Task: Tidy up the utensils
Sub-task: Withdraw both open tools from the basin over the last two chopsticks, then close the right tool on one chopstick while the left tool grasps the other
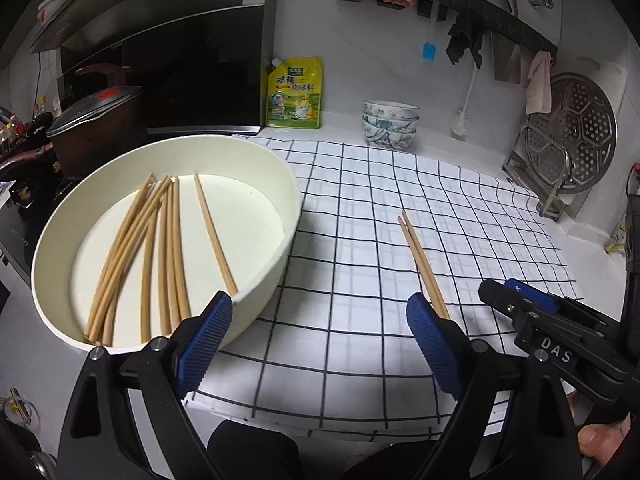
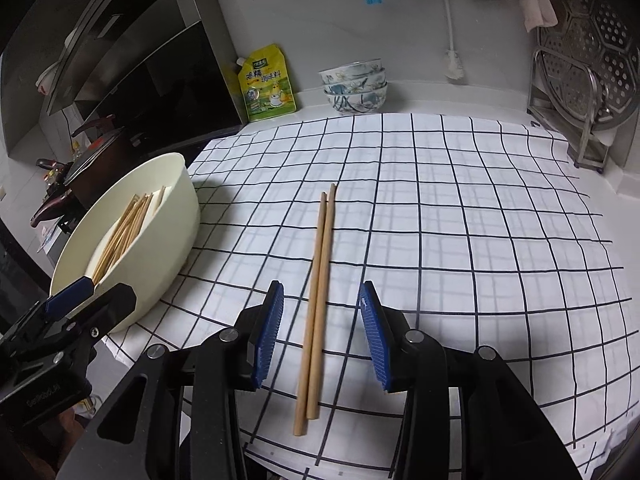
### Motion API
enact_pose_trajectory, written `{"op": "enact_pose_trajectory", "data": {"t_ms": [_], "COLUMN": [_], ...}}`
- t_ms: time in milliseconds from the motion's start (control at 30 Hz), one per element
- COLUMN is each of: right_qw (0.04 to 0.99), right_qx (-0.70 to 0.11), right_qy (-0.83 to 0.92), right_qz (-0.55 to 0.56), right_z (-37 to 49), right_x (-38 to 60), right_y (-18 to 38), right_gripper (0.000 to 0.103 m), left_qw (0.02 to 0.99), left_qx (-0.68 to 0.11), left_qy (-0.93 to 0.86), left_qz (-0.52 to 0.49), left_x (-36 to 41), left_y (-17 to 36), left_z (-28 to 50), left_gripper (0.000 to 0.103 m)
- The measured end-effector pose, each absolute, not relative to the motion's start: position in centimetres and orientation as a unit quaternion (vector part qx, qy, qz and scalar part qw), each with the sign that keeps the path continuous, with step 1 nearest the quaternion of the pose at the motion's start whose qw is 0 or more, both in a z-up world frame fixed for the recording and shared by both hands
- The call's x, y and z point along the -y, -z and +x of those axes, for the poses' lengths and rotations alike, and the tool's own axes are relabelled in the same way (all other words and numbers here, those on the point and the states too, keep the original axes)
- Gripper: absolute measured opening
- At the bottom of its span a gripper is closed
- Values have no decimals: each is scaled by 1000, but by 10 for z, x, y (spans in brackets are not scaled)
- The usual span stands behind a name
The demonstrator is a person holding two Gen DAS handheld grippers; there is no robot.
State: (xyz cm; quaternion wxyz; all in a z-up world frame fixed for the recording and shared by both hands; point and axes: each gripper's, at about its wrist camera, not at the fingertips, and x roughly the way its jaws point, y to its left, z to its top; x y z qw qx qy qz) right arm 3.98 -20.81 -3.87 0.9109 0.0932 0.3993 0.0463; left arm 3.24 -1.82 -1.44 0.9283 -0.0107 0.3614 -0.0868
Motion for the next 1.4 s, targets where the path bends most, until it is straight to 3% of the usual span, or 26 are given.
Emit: {"op": "enact_pose_trajectory", "data": {"t_ms": [833,1400], "right_qw": [893,893], "right_qx": [-439,-448], "right_qy": [-49,-47], "right_qz": [87,12], "right_z": [37,38], "right_x": [228,199], "right_y": [75,86], "right_gripper": [40,40], "left_qw": [923,919], "left_qx": [-374,-383], "left_qy": [94,88], "left_qz": [7,-13], "left_x": [47,36], "left_y": [30,33], "left_z": [21,20], "left_gripper": [90,91]}}
